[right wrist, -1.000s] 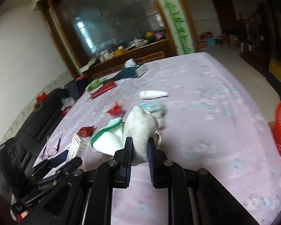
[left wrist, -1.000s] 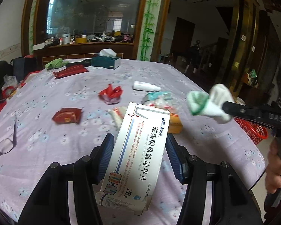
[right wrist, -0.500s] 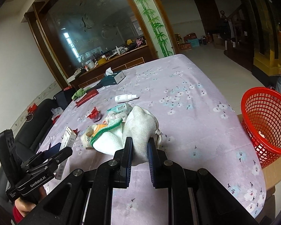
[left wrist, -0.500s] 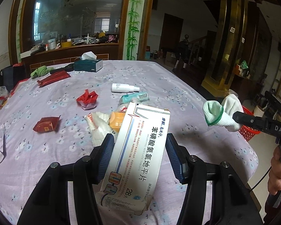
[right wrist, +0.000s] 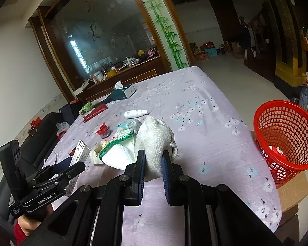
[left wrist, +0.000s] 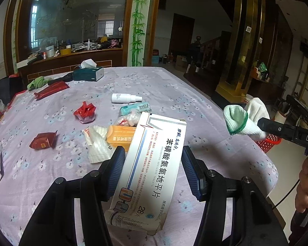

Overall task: Collect trash
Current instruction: 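Carry the glove with the right tool toward the basket while the left tool carries the box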

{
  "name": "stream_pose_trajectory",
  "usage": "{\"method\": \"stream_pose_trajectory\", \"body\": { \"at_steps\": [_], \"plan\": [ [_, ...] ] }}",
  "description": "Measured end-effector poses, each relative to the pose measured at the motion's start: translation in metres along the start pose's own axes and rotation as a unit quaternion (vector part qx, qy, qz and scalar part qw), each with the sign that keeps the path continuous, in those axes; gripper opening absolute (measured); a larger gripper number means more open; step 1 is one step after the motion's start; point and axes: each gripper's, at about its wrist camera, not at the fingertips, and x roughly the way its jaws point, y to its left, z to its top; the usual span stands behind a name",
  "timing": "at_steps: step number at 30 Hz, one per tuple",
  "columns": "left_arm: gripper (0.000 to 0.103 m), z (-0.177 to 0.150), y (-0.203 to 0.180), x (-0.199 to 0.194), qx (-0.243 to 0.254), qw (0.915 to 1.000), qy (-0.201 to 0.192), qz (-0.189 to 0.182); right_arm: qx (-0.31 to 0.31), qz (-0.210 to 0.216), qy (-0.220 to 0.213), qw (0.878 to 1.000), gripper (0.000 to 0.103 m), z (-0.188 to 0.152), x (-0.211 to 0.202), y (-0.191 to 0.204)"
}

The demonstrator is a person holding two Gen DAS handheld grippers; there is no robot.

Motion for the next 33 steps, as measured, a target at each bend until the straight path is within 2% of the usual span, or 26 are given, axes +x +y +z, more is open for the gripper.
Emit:
{"method": "stream_pose_trajectory", "body": {
  "at_steps": [18,28,33],
  "plan": [
    [0.055,0.014,-0.038,0.012,0.033,0.9990,0.005,-0.030,0.029,-0.017,-0.012,0.999,0.017,0.004,-0.017,-0.035],
    [0.055,0.032,-0.064,0.022,0.045,0.9966,0.011,-0.067,0.053,-0.033,-0.032,0.998,0.017,0.011,-0.035,-0.063],
    [0.055,0.047,-0.092,0.030,0.058,0.9931,0.021,-0.100,0.067,-0.061,-0.054,0.994,0.017,0.022,-0.056,-0.091]
  ]
}}
